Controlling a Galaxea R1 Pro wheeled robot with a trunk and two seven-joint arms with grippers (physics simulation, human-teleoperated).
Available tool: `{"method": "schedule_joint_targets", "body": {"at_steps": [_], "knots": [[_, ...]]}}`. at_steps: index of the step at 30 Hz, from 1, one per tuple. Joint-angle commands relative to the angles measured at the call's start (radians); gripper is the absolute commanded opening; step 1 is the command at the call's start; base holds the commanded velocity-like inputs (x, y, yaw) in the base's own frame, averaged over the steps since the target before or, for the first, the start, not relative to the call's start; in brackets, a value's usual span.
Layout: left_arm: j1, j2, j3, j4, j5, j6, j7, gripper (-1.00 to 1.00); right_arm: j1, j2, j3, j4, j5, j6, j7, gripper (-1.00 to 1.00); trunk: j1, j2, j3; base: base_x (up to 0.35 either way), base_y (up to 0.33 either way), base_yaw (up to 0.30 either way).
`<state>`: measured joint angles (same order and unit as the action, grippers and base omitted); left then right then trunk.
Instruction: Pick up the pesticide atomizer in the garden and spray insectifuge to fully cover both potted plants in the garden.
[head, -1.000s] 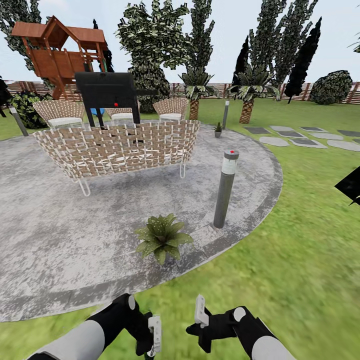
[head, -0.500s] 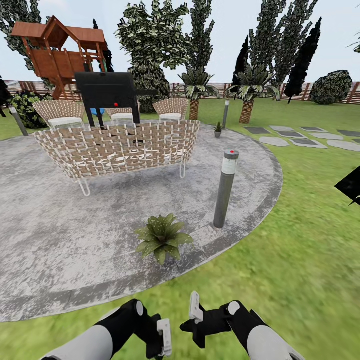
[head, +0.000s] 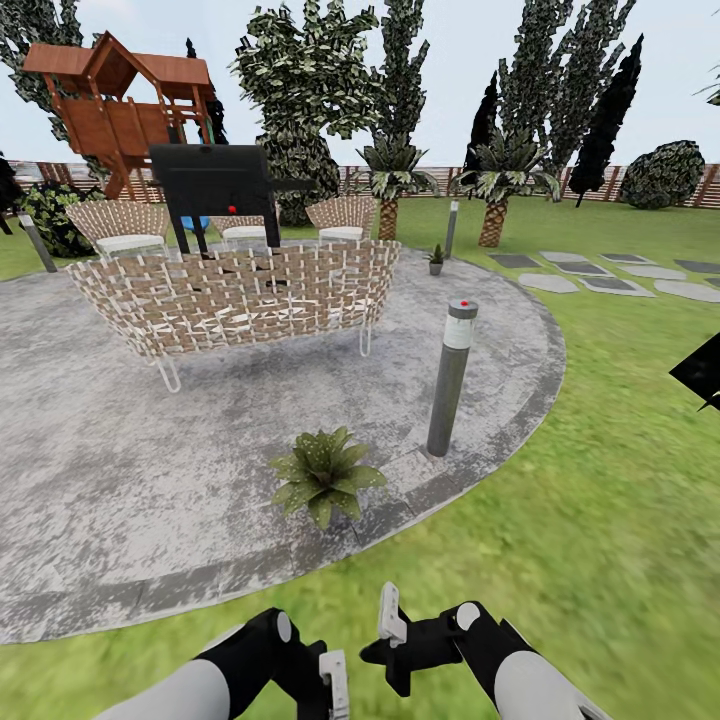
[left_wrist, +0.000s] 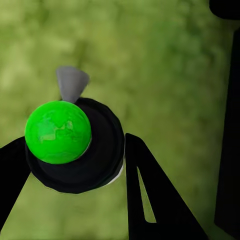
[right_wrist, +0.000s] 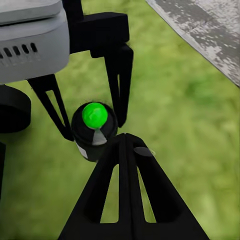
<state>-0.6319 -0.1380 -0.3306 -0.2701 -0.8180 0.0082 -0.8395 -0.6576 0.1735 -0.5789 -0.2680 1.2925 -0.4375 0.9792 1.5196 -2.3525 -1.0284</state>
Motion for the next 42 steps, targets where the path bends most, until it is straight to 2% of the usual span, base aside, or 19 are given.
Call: {"method": "schedule_joint_targets", "body": {"at_steps": [1,15,20,29,30,32,33,42], "knots": [[0.0,-0.002,0.002,-0.002,-0.006,0.001,-0.004,-1.0,0.0,0.001,-0.009,-0.002,0.008,-0.003,0.004,-1.0,0.0,0.0,-0.001,0.0,0.0,0.0],[0.0,-0.006,0.006,-0.013,0.002,0.003,0.0,-1.0,0.0,0.001,-0.009,0.0,0.007,-0.003,0.004,-1.0,0.0,0.0,-0.001,0.0,0.0,0.0],[0.0,-0.019,0.008,-0.013,0.002,0.004,0.0,-1.0,0.0,0.001,-0.009,0.0,0.008,-0.003,0.004,-1.0,0.0,0.0,-0.001,0.0,0.0,0.0],[-0.001,-0.018,0.015,-0.015,0.004,0.004,0.0,-1.0,0.0,0.001,-0.009,0.0,0.008,-0.003,0.004,-1.0,0.0,0.0,-0.001,0.0,0.0,0.0],[-0.001,-0.018,0.015,-0.015,0.012,0.004,0.0,-1.0,0.0,0.001,-0.009,0.0,0.008,-0.003,0.004,-1.0,0.0,0.0,-0.001,0.0,0.0,0.0],[-0.002,-0.018,0.014,-0.015,0.067,0.002,-0.001,-1.0,0.0,0.001,-0.009,0.0,0.008,-0.003,0.004,-1.0,0.0,0.0,-0.001,0.0,0.0,0.0],[-0.001,-0.018,0.013,-0.015,0.077,0.002,-0.002,-1.0,0.0,0.001,-0.009,0.0,0.007,-0.003,0.004,-1.0,0.0,0.0,-0.001,0.0,0.0,0.0],[-0.002,-0.016,0.013,-0.015,0.089,0.001,-0.003,-1.0,0.0,0.001,-0.009,0.0,0.008,-0.003,0.004,-1.0,0.0,0.0,-0.001,0.0,0.0,0.0]]}}
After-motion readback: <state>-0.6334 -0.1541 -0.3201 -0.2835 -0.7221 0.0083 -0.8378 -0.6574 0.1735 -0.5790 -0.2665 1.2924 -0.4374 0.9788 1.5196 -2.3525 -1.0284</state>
